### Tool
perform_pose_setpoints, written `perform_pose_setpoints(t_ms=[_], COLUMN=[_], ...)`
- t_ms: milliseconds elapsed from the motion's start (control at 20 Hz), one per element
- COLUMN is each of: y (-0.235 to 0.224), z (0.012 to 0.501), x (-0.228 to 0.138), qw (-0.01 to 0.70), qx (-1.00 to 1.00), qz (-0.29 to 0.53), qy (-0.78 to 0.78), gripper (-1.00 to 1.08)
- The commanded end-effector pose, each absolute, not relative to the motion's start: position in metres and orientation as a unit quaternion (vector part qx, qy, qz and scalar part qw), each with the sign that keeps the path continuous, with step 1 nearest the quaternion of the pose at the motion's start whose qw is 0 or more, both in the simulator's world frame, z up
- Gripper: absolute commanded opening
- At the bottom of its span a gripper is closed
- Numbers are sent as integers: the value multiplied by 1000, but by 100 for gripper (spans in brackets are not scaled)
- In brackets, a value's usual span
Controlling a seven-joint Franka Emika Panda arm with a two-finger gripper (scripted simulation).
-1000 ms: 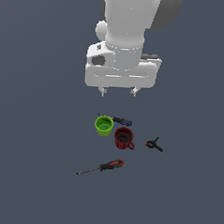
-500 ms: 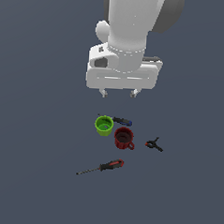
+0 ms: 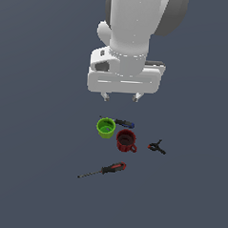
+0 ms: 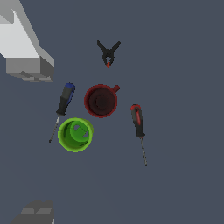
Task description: Pick up a designated object from a clutter of objects.
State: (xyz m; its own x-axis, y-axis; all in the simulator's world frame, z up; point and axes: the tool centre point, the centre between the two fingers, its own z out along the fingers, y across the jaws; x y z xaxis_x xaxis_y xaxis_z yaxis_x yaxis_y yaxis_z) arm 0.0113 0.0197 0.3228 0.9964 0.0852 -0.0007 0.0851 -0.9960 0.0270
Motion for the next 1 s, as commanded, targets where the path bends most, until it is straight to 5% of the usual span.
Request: perform_pose_setpoints(t_ms=[0,950], y=[19,5], z=[319,245], x=[16,83], qw=[12,-7], qx=[999,979], qz=[0,-3], qy=[29,-205], gripper=[100,100])
